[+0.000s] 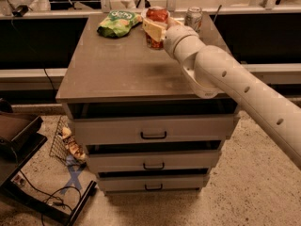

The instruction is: Place coke can upright

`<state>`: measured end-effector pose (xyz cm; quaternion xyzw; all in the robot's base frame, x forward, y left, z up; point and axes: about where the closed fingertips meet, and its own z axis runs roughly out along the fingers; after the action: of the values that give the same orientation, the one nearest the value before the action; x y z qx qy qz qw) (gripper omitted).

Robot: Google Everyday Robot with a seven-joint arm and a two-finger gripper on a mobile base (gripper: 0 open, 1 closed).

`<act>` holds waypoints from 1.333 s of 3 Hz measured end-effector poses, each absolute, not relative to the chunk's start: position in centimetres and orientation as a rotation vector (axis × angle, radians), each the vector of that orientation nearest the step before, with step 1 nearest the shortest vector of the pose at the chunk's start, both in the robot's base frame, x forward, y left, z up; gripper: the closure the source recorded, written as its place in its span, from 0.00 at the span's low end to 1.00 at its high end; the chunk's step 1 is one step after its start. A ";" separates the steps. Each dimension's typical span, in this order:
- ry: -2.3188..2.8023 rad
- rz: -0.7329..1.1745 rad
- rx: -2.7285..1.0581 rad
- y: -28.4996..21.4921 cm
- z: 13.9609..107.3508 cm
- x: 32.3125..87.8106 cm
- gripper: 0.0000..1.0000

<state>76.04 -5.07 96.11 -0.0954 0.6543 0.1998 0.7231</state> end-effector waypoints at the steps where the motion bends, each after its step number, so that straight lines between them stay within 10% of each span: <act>1: 1.447 0.444 -0.212 -3.7 95.2 75.4 1.00; 4: 1.395 0.298 -0.152 -2.3 92.0 75.6 1.00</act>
Offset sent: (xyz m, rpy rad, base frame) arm -0.0111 0.0253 -0.0349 -0.0270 -0.0472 -0.1364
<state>75.60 -2.30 92.04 -0.0698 0.6393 0.1367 0.7535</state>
